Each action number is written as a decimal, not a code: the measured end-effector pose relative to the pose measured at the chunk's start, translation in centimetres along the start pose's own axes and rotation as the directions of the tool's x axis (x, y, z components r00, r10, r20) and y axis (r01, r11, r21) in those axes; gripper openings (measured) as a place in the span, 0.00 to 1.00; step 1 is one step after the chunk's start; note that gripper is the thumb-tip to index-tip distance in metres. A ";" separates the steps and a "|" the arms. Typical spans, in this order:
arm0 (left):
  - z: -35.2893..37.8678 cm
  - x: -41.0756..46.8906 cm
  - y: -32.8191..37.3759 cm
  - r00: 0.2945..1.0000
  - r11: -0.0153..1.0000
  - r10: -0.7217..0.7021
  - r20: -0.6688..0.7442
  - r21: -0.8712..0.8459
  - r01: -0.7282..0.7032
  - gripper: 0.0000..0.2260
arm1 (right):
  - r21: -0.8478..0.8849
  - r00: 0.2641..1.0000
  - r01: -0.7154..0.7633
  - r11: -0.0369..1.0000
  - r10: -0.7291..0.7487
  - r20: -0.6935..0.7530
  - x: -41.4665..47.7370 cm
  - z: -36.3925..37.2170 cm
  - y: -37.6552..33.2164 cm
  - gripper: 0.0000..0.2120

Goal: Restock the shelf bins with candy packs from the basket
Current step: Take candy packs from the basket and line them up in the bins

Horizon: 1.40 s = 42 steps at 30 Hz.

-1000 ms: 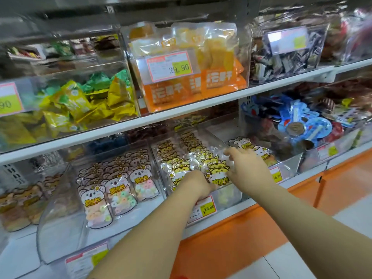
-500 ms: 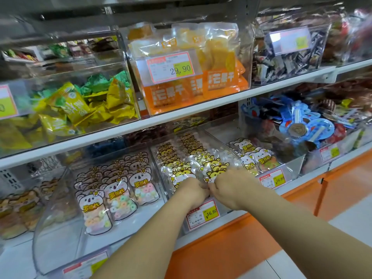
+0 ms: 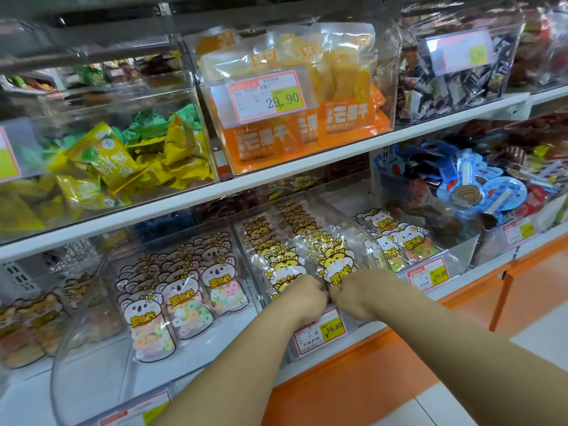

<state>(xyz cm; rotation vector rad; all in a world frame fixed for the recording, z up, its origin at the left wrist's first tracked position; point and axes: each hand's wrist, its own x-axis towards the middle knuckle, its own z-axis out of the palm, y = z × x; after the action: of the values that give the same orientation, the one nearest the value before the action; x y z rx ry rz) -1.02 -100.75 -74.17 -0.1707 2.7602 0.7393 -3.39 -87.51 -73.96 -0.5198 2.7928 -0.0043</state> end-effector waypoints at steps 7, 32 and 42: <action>-1.4 -2.0 0.3 0.999 0.997 0.030 -0.037 0.066 -0.027 0.11 | -0.068 0.947 0.026 0.997 -0.046 -0.319 -3.2 -0.8 0.5 0.19; 16.5 -31.5 -32.7 0.967 0.969 -0.245 0.070 0.053 0.241 0.19 | 0.269 0.770 0.423 0.865 -0.500 0.396 -14.5 28.1 -19.2 0.08; 21.4 -32.1 -34.6 0.915 0.934 -0.304 0.265 0.269 0.233 0.36 | 0.130 0.687 0.232 0.964 -0.257 0.680 -15.5 35.4 -17.2 0.44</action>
<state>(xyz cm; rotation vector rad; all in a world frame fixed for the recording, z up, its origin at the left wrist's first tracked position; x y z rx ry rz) 41.00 -118.44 -98.75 -0.3515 2.4350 0.3325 26.79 -96.26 -102.29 -0.7091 1.9629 0.0714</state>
